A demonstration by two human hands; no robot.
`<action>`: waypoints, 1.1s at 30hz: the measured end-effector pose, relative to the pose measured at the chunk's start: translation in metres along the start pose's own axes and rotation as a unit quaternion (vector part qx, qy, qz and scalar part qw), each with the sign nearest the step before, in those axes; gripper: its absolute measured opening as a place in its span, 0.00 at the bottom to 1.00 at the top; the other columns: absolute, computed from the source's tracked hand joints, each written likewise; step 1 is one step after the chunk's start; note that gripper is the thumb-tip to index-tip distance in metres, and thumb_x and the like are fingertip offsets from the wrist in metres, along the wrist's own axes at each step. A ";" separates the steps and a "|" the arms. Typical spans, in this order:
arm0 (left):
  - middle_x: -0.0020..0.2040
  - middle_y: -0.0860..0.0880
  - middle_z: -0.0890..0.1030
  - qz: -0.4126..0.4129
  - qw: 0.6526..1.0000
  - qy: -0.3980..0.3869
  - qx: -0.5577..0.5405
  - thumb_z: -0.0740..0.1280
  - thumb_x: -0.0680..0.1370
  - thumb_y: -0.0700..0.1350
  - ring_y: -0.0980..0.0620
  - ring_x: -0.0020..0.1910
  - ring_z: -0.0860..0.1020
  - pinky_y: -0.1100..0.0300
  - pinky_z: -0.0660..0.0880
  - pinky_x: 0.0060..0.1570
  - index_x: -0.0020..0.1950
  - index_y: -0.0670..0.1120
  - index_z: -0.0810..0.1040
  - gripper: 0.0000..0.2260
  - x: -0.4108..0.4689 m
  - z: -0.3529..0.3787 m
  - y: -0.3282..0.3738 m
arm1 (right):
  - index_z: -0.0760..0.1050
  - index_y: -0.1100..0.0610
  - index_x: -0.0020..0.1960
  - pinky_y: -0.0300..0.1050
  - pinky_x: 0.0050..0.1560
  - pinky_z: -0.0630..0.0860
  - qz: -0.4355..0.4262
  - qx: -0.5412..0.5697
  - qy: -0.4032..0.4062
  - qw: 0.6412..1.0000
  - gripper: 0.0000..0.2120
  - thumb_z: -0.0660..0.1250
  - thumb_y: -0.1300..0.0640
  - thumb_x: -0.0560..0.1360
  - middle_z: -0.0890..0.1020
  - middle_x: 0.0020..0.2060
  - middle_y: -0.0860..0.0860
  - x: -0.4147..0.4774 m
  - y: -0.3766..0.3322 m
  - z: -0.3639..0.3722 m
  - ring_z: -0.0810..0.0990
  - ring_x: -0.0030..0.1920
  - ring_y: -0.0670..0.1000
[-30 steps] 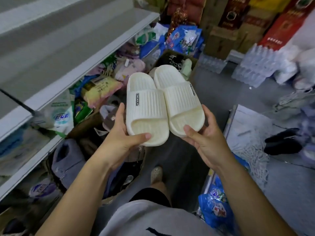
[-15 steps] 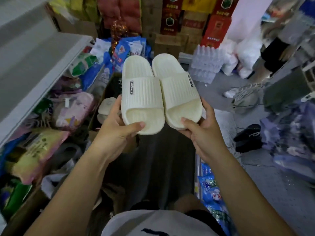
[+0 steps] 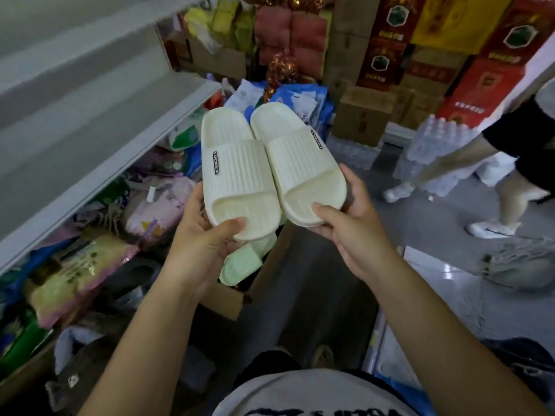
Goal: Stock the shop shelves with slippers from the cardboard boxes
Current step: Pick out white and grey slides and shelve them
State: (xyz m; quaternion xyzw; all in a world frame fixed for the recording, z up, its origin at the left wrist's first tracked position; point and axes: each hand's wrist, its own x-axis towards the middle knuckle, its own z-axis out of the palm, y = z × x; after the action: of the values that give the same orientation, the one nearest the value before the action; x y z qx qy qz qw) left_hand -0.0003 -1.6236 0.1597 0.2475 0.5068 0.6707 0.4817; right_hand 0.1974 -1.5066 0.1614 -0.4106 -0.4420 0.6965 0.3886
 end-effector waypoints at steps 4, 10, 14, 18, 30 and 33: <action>0.68 0.44 0.78 0.027 0.997 0.072 -0.022 0.66 0.75 0.26 0.43 0.61 0.81 0.53 0.82 0.41 0.78 0.54 0.65 0.37 0.027 0.020 0.002 | 0.65 0.40 0.75 0.60 0.57 0.82 0.006 -0.025 -0.066 0.997 0.36 0.70 0.69 0.76 0.77 0.65 0.45 0.054 -0.023 -0.002 0.78 0.65 0.51; 0.69 0.46 0.78 0.093 0.985 0.142 -0.023 0.71 0.72 0.30 0.44 0.64 0.80 0.41 0.81 0.56 0.79 0.58 0.63 0.41 0.076 0.022 0.039 | 0.65 0.43 0.75 0.60 0.57 0.82 -0.005 -0.023 -0.173 0.985 0.35 0.71 0.69 0.76 0.78 0.66 0.48 0.140 -0.055 0.033 0.81 0.64 0.52; 0.69 0.47 0.78 0.135 0.980 0.142 -0.031 0.72 0.69 0.31 0.44 0.65 0.80 0.43 0.81 0.56 0.79 0.60 0.62 0.44 0.117 0.023 0.072 | 0.62 0.43 0.78 0.60 0.59 0.81 -0.029 -0.016 -0.227 0.973 0.37 0.70 0.69 0.77 0.77 0.68 0.49 0.198 -0.084 0.067 0.81 0.65 0.53; 0.67 0.48 0.80 0.184 0.973 0.142 -0.007 0.74 0.68 0.32 0.44 0.63 0.81 0.49 0.83 0.50 0.77 0.62 0.63 0.44 0.165 0.024 0.116 | 0.66 0.38 0.72 0.56 0.57 0.82 -0.055 -0.011 -0.279 0.959 0.34 0.71 0.68 0.76 0.78 0.68 0.47 0.260 -0.123 0.107 0.80 0.65 0.52; 0.69 0.48 0.78 0.325 0.917 0.198 0.116 0.77 0.68 0.35 0.45 0.63 0.80 0.54 0.81 0.46 0.80 0.60 0.59 0.47 0.244 0.038 0.244 | 0.65 0.46 0.76 0.65 0.59 0.80 -0.126 0.073 -0.400 0.905 0.36 0.69 0.71 0.76 0.78 0.68 0.52 0.368 -0.223 0.206 0.79 0.66 0.57; 0.64 0.46 0.82 0.358 0.891 0.245 0.136 0.78 0.69 0.36 0.46 0.59 0.82 0.56 0.81 0.46 0.77 0.57 0.67 0.41 0.240 0.048 0.267 | 0.65 0.48 0.76 0.56 0.53 0.82 -0.142 0.072 -0.449 0.879 0.35 0.70 0.70 0.75 0.77 0.68 0.54 0.380 -0.249 0.234 0.80 0.65 0.56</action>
State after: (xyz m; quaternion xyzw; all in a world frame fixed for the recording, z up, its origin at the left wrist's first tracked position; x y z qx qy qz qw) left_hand -0.1660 -1.3927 0.3850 0.3028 0.5719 0.7617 0.0316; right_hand -0.1098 -1.1563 0.3708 0.0426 -0.5714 0.7733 0.2714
